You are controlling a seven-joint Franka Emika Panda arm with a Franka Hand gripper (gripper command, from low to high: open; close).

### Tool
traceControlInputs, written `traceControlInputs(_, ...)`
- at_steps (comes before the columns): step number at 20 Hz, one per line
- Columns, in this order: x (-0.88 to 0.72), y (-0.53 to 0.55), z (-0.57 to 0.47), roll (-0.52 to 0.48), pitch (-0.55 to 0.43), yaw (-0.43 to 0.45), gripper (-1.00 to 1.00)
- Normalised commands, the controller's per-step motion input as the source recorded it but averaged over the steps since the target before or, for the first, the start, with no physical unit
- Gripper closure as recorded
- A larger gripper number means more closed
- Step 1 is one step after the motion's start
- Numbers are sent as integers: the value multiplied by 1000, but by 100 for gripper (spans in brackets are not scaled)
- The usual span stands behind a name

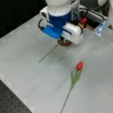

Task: Flower insertion into a vase

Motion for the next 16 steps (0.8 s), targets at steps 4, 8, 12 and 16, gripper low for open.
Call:
traceControlInputs(4, -608, -270, 103, -48, -116, 55, 100)
traceControlInputs(8, -722, -392, 145, -84, -80, 102, 100)
traceControlInputs(12, -720, -424, 17, -106, -93, 167, 100)
traceControlInputs(16, -601, -341, -67, -96, -78, 156, 100)
